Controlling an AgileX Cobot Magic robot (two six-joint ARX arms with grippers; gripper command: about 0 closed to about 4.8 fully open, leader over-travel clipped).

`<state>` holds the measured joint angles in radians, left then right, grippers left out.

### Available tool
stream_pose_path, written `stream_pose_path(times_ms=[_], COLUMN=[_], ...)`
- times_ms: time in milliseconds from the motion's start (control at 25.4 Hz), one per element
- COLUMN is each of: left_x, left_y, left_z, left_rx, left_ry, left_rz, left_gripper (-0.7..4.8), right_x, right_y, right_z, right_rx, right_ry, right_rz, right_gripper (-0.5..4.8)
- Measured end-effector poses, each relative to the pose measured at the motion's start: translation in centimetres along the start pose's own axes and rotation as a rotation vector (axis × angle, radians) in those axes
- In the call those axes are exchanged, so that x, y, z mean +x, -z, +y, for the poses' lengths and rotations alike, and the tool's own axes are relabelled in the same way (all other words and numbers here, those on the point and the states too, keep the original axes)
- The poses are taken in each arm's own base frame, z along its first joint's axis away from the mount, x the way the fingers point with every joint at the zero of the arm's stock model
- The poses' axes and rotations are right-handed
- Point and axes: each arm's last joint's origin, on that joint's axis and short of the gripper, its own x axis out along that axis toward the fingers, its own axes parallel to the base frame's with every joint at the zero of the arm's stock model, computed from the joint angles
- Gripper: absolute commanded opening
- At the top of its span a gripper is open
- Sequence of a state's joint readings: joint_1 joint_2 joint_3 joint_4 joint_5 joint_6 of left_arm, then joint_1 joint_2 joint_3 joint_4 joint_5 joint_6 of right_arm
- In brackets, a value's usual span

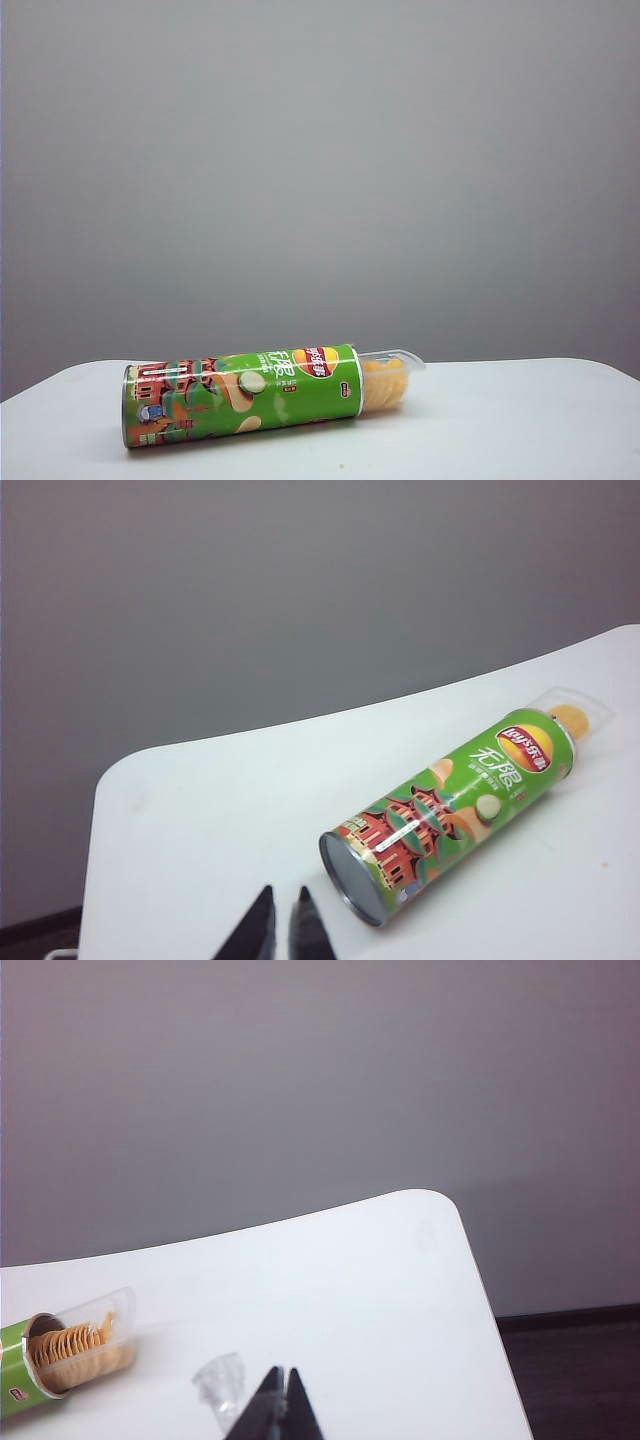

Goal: Pick up the green tub of chips from the desk, push the transparent container that's holding the chips and has slipped out back in, and finally put the chips back on the desk.

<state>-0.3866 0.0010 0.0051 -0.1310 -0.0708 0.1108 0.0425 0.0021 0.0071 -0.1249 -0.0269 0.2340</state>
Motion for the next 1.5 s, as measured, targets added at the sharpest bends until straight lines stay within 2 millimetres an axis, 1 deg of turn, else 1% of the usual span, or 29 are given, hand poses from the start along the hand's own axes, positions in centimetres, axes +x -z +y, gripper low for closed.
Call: stream_pose_path(times_ms=[118,275,315,354,433,472,590,708,748,787,826,866,944,984,1023,1141,1180,1220,1298,1377,1416,1456,1495], left_x=[0.0,0.0,0.0,0.0,0.0,0.0,-0.5,-1.8,-2.0,-2.0,-1.6,-0.6,0.2,0.9,1.6,4.1,6.0,7.0,8.6,10.6,11.4,12.1,13.5], left_y=[0.0,-0.1,-0.1,-0.1,-0.2,-0.7,-2.8,-6.3,-7.3,-8.4,-9.0,-10.1,-11.5,-12.2,-13.0,-14.9,-15.3,-15.3,-15.3,-15.3,-15.0,-14.7,-13.8], left_z=[-0.1,-0.2,-0.2,-0.2,-0.2,-0.1,0.4,1.1,1.3,1.4,1.5,1.6,1.6,1.6,1.5,1.3,1.0,0.8,0.6,0.4,0.3,0.2,-0.2], left_rx=[-0.053,-0.063,-0.063,-0.063,-0.079,-0.119,-0.151,-0.161,-0.143,-0.109,-0.082,-0.031,0.025,0.067,0.113,0.216,0.275,0.298,0.333,0.387,0.411,0.436,0.491], left_ry=[0.023,0.067,0.067,0.067,0.068,0.062,-0.008,-0.102,-0.118,-0.138,-0.148,-0.154,-0.144,-0.120,-0.090,0.027,0.102,0.134,0.177,0.230,0.248,0.270,0.333], left_rz=[-0.004,-0.016,-0.014,-0.013,-0.028,-0.078,-0.214,-0.351,-0.363,-0.334,-0.290,-0.211,-0.181,-0.157,-0.141,-0.105,-0.064,-0.038,0.002,0.034,0.051,0.071,0.120], left_gripper=[0.24,0.23,0.19,0.01,-0.06,-0.06,-0.06,-0.06,-0.06,-0.06,-0.05,-0.05,0.00,0.04,0.23,0.32,0.36,0.45,0.91,1.00,1.00,1.21,1.45], right_x=[0.0,0.0,0.0,0.0,0.0,0.0,0.0,-0.1,-0.3,-0.6,-0.7,-1.0,-1.0,-0.9,-0.8,-0.3,0.2,0.5,1.2,2.1,2.7,3.3,4.5], right_y=[0.1,0.3,0.3,0.4,0.5,0.4,0.2,-0.3,-0.8,-1.8,-2.5,-3.5,-4.0,-4.3,-4.6,-5.9,-7.0,-7.8,-9.2,-10.3,-11.2,-11.9,-13.2], right_z=[0.0,-0.1,-0.1,-0.1,-0.1,0.0,-0.1,-0.1,0.0,0.2,0.4,0.6,0.8,0.8,0.9,1.3,1.7,1.9,2.3,2.7,2.8,2.9,2.9], right_rx=[0.000,0.001,0.001,0.001,0.002,0.002,0.001,0.026,0.048,0.075,0.086,0.096,0.100,0.101,0.102,0.101,0.099,0.096,0.082,0.051,0.036,0.029,0.020], right_ry=[0.002,0.007,0.009,0.009,-0.007,-0.011,0.023,0.056,0.062,0.054,0.047,0.038,0.040,0.044,0.043,0.006,-0.032,-0.050,-0.078,-0.111,-0.136,-0.151,-0.173], right_rz=[0.006,0.029,0.036,0.041,0.051,0.047,0.015,-0.015,-0.031,-0.068,-0.097,-0.124,-0.120,-0.107,-0.096,-0.070,-0.045,-0.030,-0.011,0.025,0.046,0.059,0.079], right_gripper=[-0.01,-0.01,-0.01,-0.01,-0.02,-0.02,-0.03,-0.03,-0.03,-0.04,-0.04,-0.03,-0.03,-0.03,-0.03,-0.03,-0.03,-0.03,-0.03,-0.03,-0.03,-0.03,-0.03])
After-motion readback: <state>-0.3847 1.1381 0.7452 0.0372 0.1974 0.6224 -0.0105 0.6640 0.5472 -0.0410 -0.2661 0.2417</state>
